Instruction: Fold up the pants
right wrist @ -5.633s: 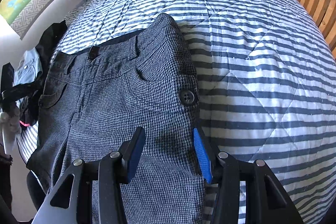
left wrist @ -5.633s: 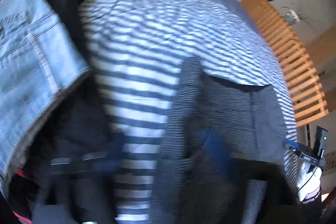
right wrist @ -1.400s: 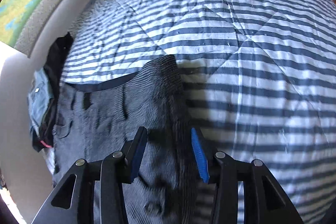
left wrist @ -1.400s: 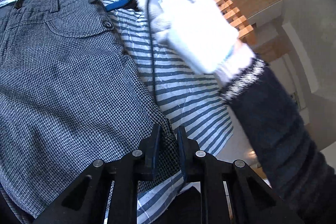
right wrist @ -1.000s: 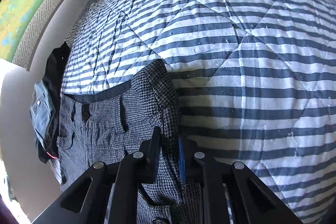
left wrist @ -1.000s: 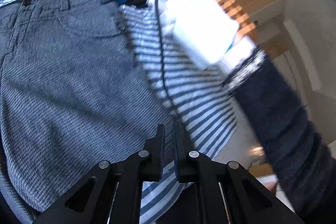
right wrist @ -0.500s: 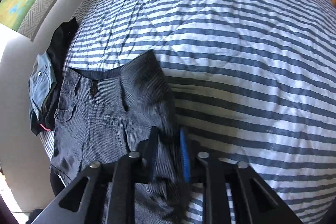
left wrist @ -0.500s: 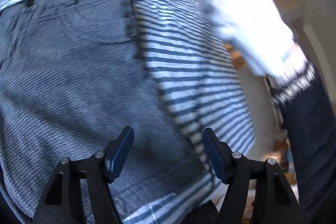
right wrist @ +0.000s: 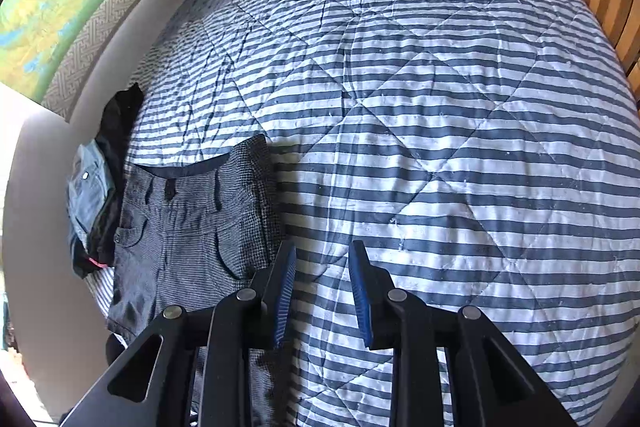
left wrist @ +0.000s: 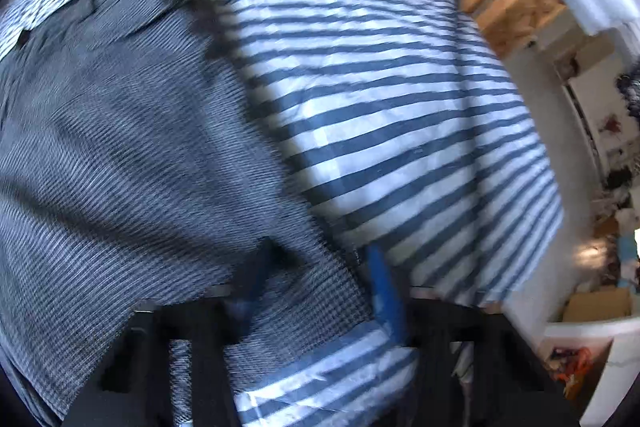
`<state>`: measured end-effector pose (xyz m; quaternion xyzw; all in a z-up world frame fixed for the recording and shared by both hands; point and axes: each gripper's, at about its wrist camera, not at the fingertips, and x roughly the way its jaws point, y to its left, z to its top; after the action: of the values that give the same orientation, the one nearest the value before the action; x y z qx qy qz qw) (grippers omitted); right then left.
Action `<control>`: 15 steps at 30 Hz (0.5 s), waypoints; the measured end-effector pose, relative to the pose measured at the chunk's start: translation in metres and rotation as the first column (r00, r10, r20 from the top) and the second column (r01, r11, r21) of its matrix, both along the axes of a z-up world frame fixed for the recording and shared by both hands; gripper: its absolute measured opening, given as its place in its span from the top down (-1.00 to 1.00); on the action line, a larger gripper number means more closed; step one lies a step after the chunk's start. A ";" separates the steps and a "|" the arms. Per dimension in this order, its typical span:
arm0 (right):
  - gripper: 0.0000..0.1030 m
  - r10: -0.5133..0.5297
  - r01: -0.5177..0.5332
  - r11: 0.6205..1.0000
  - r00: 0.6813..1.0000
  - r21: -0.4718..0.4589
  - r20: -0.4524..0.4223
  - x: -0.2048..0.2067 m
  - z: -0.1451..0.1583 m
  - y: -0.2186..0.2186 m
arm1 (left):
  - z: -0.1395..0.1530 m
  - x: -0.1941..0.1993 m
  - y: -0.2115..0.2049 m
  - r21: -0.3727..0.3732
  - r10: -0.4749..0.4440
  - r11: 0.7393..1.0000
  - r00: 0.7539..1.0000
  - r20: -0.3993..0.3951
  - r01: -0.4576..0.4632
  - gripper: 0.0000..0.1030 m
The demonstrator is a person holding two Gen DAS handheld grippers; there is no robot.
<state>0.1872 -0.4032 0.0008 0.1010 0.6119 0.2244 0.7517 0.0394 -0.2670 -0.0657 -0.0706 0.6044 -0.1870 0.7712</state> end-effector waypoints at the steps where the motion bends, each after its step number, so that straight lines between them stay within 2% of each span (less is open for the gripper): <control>1: 0.52 0.014 -0.014 1.000 1.000 0.005 -0.006 -0.001 -0.003 0.002 | -0.001 0.000 0.005 -0.034 0.016 0.999 1.000 -0.004 -0.016 0.28; 4: 0.52 0.046 -0.046 0.999 0.999 -0.001 -0.010 -0.003 -0.008 0.004 | -0.002 0.002 0.020 -0.135 0.047 0.990 0.998 -0.039 -0.052 0.31; 6: 0.52 0.051 -0.051 0.999 0.999 0.005 -0.008 -0.003 -0.007 0.000 | -0.005 0.005 0.024 -0.147 0.073 0.986 0.996 -0.053 -0.080 0.30; 8: 0.52 0.041 -0.040 0.999 0.999 0.025 -0.005 -0.001 -0.006 -0.006 | -0.007 0.005 0.023 -0.130 0.086 0.987 0.995 -0.058 -0.093 0.21; 10: 0.52 0.029 -0.029 0.999 1.000 0.019 0.002 0.000 -0.005 -0.009 | -0.004 0.004 0.010 -0.097 0.054 0.994 0.998 -0.042 -0.058 -0.24; 11: 0.51 0.027 -0.027 0.999 1.000 0.023 0.001 -0.001 -0.005 -0.009 | -0.002 0.002 0.000 -0.065 0.026 0.998 0.999 -0.019 -0.027 -0.30; 14: 0.51 0.028 -0.028 0.999 1.000 0.035 -0.013 -0.003 -0.009 -0.007 | -0.003 -0.003 -0.018 0.054 -0.032 0.998 0.998 0.045 0.030 -0.22; 15: 0.51 0.030 -0.029 0.999 0.999 0.034 -0.014 -0.003 -0.009 -0.006 | -0.003 -0.005 -0.020 0.075 -0.040 0.997 0.997 0.064 0.035 0.06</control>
<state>0.1841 -0.4094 -0.0083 0.1063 0.6150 0.2450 0.7419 0.0345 -0.2871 -0.0686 -0.0246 0.5867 -0.1810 0.7889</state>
